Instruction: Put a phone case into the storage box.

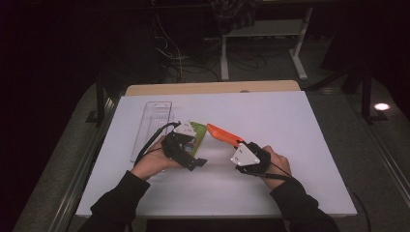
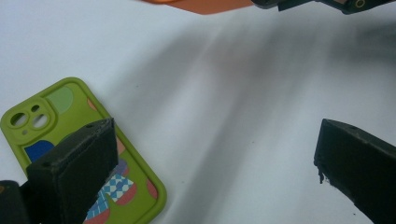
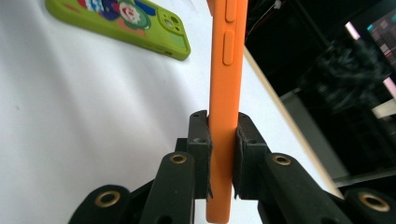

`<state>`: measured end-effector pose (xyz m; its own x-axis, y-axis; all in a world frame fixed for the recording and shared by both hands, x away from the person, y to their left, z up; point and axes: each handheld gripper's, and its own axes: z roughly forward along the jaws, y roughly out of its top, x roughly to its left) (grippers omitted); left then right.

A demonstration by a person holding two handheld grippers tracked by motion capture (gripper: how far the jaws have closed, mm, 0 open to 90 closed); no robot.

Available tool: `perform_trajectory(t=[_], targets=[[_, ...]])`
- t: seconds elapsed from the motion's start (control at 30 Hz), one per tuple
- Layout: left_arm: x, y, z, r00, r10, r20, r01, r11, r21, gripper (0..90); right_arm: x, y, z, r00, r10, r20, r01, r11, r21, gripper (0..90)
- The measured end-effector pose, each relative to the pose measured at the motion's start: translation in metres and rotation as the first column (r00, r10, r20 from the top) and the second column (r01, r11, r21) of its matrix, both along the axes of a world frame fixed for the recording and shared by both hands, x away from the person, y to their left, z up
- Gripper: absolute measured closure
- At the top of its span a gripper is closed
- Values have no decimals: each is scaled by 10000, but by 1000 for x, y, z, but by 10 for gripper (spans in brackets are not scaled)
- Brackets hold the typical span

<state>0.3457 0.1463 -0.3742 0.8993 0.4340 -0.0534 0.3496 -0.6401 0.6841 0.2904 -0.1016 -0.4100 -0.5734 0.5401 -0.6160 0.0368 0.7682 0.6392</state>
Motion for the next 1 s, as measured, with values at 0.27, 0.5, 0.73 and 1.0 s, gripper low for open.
perform_trajectory(t=[0.27,0.5,0.73,1.0], targets=[[0,1,1,9999,53,-111,-53,10000,39,0,6,-7,5,9886,-152,-1497,407,9848,1691,780],[1,3,2,10000,15,-58,-15,10000,-17,0,15,-20,8,9622,-53,-2721,993,9378,3326,781],[1,2,1,9994,313,-159,-319,9989,-357,0,24,-34,7,9309,364,-3633,1462,8747,4620,781],[4,6,4,9983,572,-104,-578,9963,-634,0,26,-38,5,9104,686,-4079,1748,8299,5298,782]])
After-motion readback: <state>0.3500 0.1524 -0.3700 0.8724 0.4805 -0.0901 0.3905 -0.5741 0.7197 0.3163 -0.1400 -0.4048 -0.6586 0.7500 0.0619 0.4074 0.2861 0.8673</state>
